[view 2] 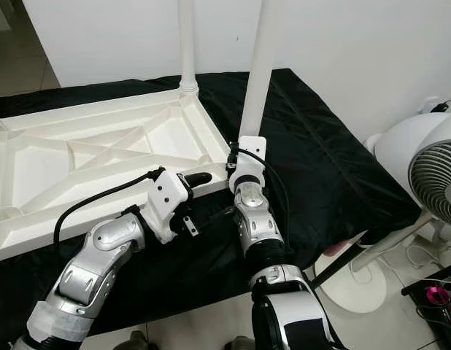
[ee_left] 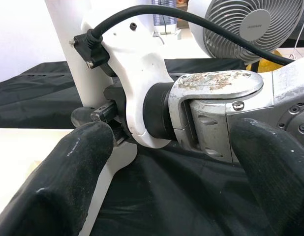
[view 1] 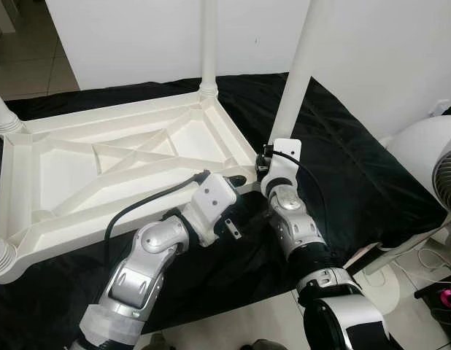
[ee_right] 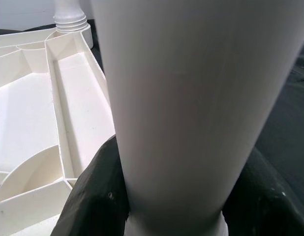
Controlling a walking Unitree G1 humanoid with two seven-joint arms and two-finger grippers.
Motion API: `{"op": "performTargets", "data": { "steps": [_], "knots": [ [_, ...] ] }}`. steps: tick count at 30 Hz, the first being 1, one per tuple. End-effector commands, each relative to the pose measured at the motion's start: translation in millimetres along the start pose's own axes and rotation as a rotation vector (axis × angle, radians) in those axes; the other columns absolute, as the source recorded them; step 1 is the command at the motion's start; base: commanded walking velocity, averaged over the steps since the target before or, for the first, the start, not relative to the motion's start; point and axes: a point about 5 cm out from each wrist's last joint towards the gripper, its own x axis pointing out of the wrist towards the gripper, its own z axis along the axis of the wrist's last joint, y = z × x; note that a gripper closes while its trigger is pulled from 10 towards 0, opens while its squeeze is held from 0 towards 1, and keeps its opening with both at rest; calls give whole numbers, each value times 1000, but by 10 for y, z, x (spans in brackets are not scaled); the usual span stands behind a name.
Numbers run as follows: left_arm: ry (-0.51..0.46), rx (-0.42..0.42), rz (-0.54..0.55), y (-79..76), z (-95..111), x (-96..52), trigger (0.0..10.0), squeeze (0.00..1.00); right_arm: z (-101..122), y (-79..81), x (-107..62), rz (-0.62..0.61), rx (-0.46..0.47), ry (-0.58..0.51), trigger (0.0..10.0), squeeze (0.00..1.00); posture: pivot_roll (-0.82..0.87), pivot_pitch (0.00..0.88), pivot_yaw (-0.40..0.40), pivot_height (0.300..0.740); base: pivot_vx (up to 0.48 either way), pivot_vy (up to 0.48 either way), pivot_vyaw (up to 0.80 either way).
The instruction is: Building children table
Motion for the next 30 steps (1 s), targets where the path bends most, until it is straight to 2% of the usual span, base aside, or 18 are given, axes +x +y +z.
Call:
{"op": "performTargets", "data": {
  "steps": [1, 2, 7, 11, 15, 16, 17, 24, 25, 26, 28, 30],
  "knots": [
    [7, 3, 31, -8, 6, 18, 10000, 0, 60, 12, -16, 14, 6, -41, 10000, 0, -37, 2, -14, 740, 0, 0, 0],
    [7, 3, 32, -9, 5, 17, 10000, 0, 74, -12, -24, 23, 5, -58, 10000, 1000, -36, 0, -18, 740, 0, 0, 0],
    [6, 3, 35, -10, 3, 14, 10000, 0, 105, -69, -48, 21, 16, -87, 10000, 1000, -36, 0, -18, 740, 0, 0, 0],
    [3, 0, 37, -24, 4, 16, 10000, 0, 157, -143, -148, 12, 33, -140, 10000, 1000, -40, 0, -22, 740, 0, 0, 0],
    [2, -2, 36, -31, 3, 18, 10000, 0, 152, -150, -203, 29, 47, -157, 10000, 1000, -40, 0, -22, 740, 0, 0, 0],
    [2, -3, 36, -34, 0, 18, 10000, 0, 126, -144, -275, 55, 55, -171, 10000, 678, -50, 0, -20, 740, 0, 0, 0],
    [10, -5, 42, -26, -13, 19, 10000, 0, 92, -135, -346, 74, 52, -182, 10000, 0, -56, 0, -19, 740, 0, 0, 0],
    [21, 14, 88, 74, -24, 12, 10000, 0, -16, -69, -537, 130, 2, -190, 10000, 0, -63, 0, -18, 740, 0, 0, 0],
    [30, 28, 115, 137, -32, -3, 10000, 0, -63, -52, -595, 147, 0, -177, 10000, 0, -63, 0, -18, 740, 0, 0, 0],
    [30, 28, 115, 137, -32, -3, 10000, 0, -63, -52, -595, 147, 0, -177, 10000, 0, -63, 0, -18, 740, 0, 0, 0],
    [56, 40, 171, 291, -50, -55, 10000, 0, -143, -49, -687, 163, -12, -146, 10000, 0, -69, 0, -20, 740, 0, 0, 0],
    [63, 46, 194, 364, -49, -84, 10000, 0, -172, -53, -721, 171, -18, -136, 10000, 0, -69, 0, -20, 740, 0, 0, 0]
  ]
}}
